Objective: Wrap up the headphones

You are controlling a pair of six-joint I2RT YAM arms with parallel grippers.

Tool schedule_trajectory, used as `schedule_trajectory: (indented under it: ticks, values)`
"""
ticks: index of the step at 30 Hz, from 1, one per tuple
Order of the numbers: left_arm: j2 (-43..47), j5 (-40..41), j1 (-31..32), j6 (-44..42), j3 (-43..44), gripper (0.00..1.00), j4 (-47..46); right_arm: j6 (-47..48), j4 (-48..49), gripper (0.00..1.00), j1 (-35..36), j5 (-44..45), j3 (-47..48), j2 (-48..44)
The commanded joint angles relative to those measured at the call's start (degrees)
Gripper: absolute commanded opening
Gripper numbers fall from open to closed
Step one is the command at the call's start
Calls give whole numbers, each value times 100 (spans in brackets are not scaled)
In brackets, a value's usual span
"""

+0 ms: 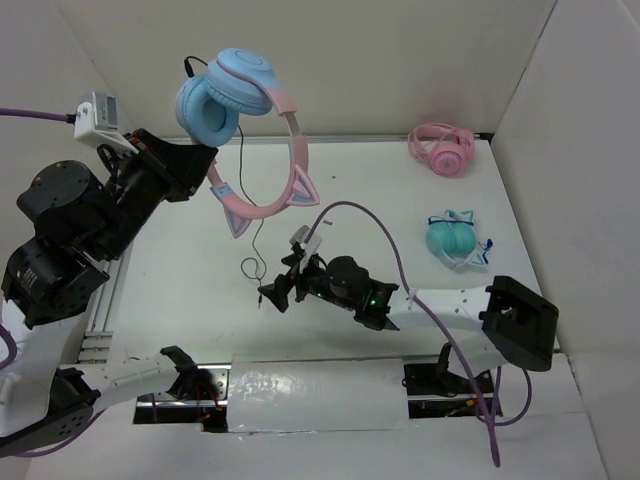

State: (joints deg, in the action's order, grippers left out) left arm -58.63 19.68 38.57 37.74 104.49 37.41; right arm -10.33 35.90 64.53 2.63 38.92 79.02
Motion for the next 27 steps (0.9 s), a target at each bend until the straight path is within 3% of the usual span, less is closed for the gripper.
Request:
schedule_trajectory:
  ticks: [1,5,10,13,14,16,17,21,27]
  values:
    - [71,-140,28,120,256,0,-594,188,13,100,-134,397,353,472]
    - [62,-166,19,164,265,0,-586,470,416,100,-160,-585,932,1297]
    - [27,-193,28,243,344,0,-471,374,575,97,-405,17,1759,2239]
    - [27,-167,19,278,362,0,-410,-327,980,56,-844,-455,1848,2618]
    - [18,-140,28,243,344,0,-427,-599,1024,25,-907,-613,1682,2583]
    - [-25,113,28,234,371,0,-401,-628,1392,5,-899,-931,1096,2243]
    - [-43,254,19,252,345,0,-453,-602,1350,0,-829,-888,918,2127]
    - [-157,799,37,365,-164,0,-718,-461,341,0,-232,-502,416,1503]
    - [-622,1512,2,1489,-938,0,-516,-330,-1153,0,1113,1387,186,844]
